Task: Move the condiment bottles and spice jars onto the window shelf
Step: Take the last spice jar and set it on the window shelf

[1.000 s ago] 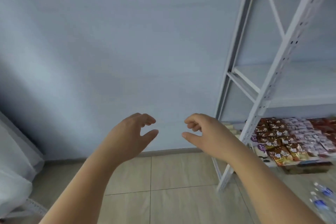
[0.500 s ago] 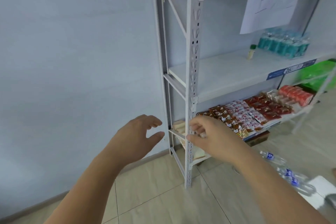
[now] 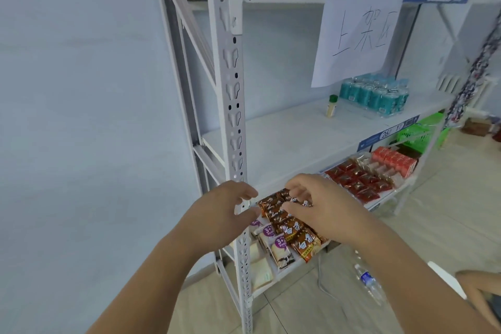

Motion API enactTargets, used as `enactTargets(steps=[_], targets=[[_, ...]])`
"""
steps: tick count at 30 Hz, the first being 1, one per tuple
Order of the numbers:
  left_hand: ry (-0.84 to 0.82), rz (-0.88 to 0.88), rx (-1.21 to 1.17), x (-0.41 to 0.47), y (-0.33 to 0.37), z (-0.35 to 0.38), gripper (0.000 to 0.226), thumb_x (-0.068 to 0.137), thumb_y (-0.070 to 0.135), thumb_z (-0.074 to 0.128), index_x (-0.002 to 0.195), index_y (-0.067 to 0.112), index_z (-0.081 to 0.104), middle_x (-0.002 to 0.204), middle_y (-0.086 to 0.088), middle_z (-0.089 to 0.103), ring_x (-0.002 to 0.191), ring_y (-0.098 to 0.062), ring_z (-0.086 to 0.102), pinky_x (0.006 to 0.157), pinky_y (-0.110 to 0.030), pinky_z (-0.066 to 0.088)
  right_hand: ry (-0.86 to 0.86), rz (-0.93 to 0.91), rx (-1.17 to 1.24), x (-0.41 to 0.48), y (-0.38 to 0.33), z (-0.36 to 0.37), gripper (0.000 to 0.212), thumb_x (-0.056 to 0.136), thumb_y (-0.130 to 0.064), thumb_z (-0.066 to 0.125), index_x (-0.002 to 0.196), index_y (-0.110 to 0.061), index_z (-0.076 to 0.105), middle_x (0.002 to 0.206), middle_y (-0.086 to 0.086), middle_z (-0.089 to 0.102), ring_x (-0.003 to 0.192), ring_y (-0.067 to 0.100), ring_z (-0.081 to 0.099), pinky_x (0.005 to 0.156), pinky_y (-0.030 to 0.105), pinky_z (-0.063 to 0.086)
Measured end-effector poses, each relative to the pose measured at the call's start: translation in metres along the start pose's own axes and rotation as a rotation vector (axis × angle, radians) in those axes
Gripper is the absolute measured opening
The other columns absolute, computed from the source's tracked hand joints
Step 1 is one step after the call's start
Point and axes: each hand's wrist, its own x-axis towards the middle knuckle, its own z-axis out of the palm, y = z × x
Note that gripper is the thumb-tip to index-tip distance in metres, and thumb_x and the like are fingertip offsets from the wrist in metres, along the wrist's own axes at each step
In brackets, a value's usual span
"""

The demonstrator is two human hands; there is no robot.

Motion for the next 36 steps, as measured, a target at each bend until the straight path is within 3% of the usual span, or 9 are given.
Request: enactTargets(steps=[11,15,20,28,32,34,36], targets=[[-0.074,0.024,-0.055,0.111,0.026,0.05,0.03,0.095,0.054,0.06,0.123,0.042,0.061,0.12,0.024,0.061,0.112,0.006,0.057,0.098,-0.025,0.049,0.014,0.042,0.031,0.067,0.09,-0.028,0.041,0.094,-0.05,0.066,0.13,-0.034,0.056,0.116,-0.018,0.062,0.104,-0.001,0.059,0.091,0.024,0.051],[-0.078,-0.033,-0.037,0.158,0.033,0.07,0.028,0.095,0.053,0.061,0.121,0.043,0.061,0.119,0.024,0.061,0.111,0.005,0.058,0.099,-0.027,0.05,0.007,0.035,0.06,0.107,0.14,-0.048,0.04,0.094,-0.047,0.066,0.13,-0.033,0.056,0.116,-0.017,0.061,0.104,-0.001,0.058,0.086,0.018,0.047],[-0.033,-0.108,0.008,0.233,0.056,0.097,0.025,0.095,0.053,0.061,0.118,0.044,0.061,0.116,0.027,0.061,0.107,0.006,0.059,0.099,-0.027,0.05,-0.021,0.063,0.136,0.169,0.219,-0.084,0.035,0.094,-0.046,0.067,0.126,-0.036,0.057,0.115,-0.019,0.061,0.105,-0.004,0.058,0.092,0.024,0.051],[0.006,-0.252,0.031,0.326,0.087,0.137,0.026,0.095,0.055,0.059,0.119,0.045,0.06,0.115,0.03,0.06,0.106,0.007,0.059,0.096,-0.02,0.048,-0.017,0.075,0.111,0.287,0.329,-0.144,0.033,0.095,-0.036,0.069,0.125,-0.023,0.061,0.113,-0.008,0.066,0.102,0.011,0.063,0.093,0.031,0.05],[0.031,-0.324,0.018,0.349,0.095,0.149,0.025,0.095,0.054,0.06,0.118,0.046,0.06,0.114,0.03,0.059,0.104,0.01,0.058,0.096,-0.019,0.049,0.034,0.048,0.074,0.351,0.373,-0.162,0.024,0.094,-0.031,0.07,0.114,-0.02,0.062,0.11,-0.005,0.065,0.101,0.017,0.062,0.086,0.031,0.046],[0.05,-0.363,0.015,0.355,0.097,0.153,0.024,0.095,0.054,0.06,0.118,0.046,0.06,0.113,0.03,0.059,0.104,0.011,0.058,0.095,-0.017,0.048,0.068,0.044,0.076,0.385,0.389,-0.168,0.023,0.094,-0.028,0.07,0.114,-0.021,0.061,0.114,-0.002,0.064,0.103,0.019,0.061,0.085,0.03,0.043],[0.072,-0.407,0.022,0.358,0.099,0.154,0.025,0.095,0.054,0.06,0.119,0.046,0.06,0.114,0.031,0.059,0.104,0.01,0.058,0.095,-0.016,0.048,0.083,0.036,0.082,0.416,0.399,-0.169,0.036,0.094,-0.026,0.069,0.128,-0.021,0.058,0.129,0.004,0.06,0.113,0.024,0.06,0.089,0.033,0.043]])
